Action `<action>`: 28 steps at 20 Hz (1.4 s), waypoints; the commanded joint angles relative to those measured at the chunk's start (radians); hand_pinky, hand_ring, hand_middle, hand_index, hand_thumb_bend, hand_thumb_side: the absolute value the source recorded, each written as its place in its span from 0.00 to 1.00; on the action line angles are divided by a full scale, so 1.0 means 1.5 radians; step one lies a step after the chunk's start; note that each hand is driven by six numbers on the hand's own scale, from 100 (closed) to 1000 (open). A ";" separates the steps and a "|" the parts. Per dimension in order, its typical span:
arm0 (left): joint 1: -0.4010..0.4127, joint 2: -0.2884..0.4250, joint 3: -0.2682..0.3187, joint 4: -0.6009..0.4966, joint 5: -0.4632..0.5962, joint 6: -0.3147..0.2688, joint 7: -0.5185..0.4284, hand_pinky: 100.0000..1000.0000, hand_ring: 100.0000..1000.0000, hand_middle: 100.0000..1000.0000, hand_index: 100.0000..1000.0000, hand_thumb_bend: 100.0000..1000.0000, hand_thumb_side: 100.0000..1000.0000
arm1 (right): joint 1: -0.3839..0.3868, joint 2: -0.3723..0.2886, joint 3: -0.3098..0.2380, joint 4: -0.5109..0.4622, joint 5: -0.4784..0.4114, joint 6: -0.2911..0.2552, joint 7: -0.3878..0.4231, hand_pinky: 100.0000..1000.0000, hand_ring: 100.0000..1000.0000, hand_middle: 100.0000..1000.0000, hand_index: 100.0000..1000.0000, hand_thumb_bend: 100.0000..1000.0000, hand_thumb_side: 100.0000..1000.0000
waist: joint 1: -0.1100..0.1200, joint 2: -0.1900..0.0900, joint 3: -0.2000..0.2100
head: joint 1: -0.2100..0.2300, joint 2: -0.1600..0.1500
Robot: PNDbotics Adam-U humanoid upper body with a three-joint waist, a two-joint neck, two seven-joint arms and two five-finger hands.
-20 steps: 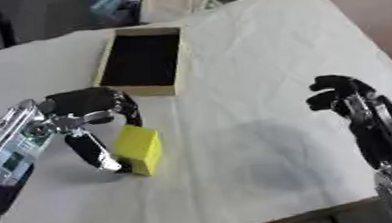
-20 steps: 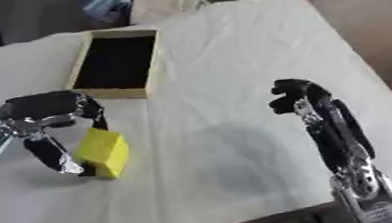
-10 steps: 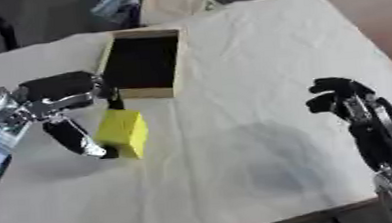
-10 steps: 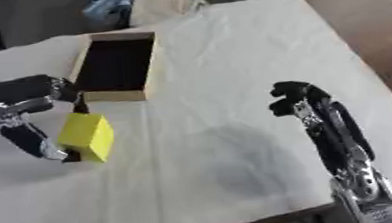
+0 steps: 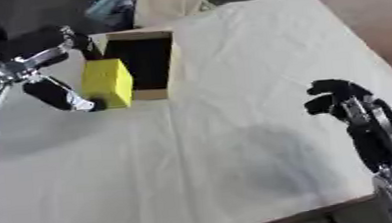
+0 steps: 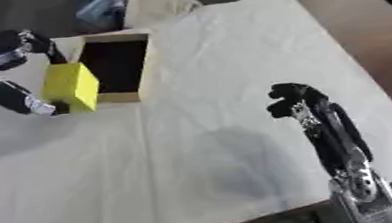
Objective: Pick up objects on the table and place them in the box.
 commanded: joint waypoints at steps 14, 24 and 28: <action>-0.055 -0.066 0.088 0.197 -0.157 0.047 0.144 0.77 0.64 0.52 0.69 0.61 0.27 | -0.014 -0.003 0.017 -0.004 -0.006 -0.002 0.021 0.62 0.60 0.63 0.73 0.19 0.83 | 0.009 -0.008 -0.046 | 0.014 -0.007; -0.052 -0.069 0.103 0.209 -0.154 0.055 0.181 0.80 0.68 0.62 0.80 0.72 0.40 | -0.016 -0.004 0.015 -0.004 -0.005 -0.002 0.021 0.62 0.60 0.63 0.73 0.19 0.83 | 0.010 -0.006 -0.049 | 0.011 -0.008; -0.044 -0.045 0.103 0.149 -0.099 0.054 0.179 0.80 0.68 0.62 0.80 0.73 0.45 | -0.016 -0.005 0.013 -0.004 -0.004 -0.002 0.020 0.62 0.60 0.63 0.73 0.18 0.83 | 0.010 -0.006 -0.039 | 0.007 -0.010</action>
